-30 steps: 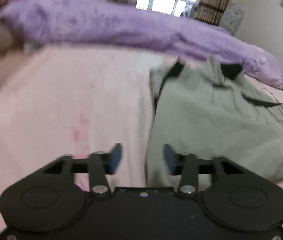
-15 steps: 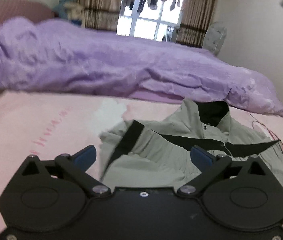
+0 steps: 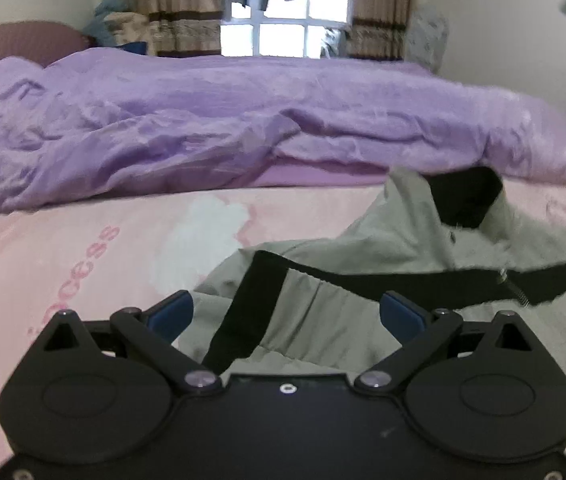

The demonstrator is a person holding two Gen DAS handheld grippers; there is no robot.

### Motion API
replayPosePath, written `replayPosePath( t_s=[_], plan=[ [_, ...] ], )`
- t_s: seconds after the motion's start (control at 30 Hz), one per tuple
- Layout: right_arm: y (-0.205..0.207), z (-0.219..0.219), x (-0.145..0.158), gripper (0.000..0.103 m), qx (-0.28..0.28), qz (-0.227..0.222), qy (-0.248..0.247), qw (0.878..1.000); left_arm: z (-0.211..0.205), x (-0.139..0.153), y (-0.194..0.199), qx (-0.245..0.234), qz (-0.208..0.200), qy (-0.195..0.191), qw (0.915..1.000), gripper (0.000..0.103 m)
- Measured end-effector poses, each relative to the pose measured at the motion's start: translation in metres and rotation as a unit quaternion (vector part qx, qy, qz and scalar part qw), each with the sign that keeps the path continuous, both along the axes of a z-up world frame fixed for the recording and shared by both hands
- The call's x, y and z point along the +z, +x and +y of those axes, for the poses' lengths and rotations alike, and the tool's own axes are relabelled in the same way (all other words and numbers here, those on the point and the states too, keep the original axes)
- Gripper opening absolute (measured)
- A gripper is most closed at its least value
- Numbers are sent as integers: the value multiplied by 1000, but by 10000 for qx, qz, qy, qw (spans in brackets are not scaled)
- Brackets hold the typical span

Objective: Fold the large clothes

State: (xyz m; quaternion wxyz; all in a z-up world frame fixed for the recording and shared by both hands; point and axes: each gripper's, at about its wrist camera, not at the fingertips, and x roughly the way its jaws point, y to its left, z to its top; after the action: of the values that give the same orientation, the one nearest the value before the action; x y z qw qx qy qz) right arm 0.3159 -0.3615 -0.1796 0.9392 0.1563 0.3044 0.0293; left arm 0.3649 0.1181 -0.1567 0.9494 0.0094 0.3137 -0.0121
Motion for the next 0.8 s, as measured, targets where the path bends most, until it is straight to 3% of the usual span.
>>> replayPosePath(
  t_s=[0.03,0.07,0.1,0.13,0.17,0.3,0.5,0.8],
  plan=[
    [1,2,0,71,33,-11,-42,10000,-1,-3,3,-57,-2,68,10000,93],
    [4,3,1,69,99,3,-77,9999,-2,-6,7,-165,29,103,9998,83],
    [7,5,0,62,209,59,-92,9997,-2,-9,10,-253,55,47,9997,73],
    [9,7,0,47,290,100,-97,9995,-1,-12,12,-315,105,-36,9994,68],
    [9,9,-1,47,307,107,-136,9994,-1,-16,15,-270,195,-38,9994,58],
    [4,23,0,36,233,-127,-563,9981,-1,-25,19,-47,227,-65,9997,34],
    [-10,28,8,25,30,-489,-661,9966,11,-12,13,263,89,-581,9979,22],
    [-46,54,47,18,-68,-1478,-1063,9833,17,41,-26,410,-650,-938,9926,16]
  ],
)
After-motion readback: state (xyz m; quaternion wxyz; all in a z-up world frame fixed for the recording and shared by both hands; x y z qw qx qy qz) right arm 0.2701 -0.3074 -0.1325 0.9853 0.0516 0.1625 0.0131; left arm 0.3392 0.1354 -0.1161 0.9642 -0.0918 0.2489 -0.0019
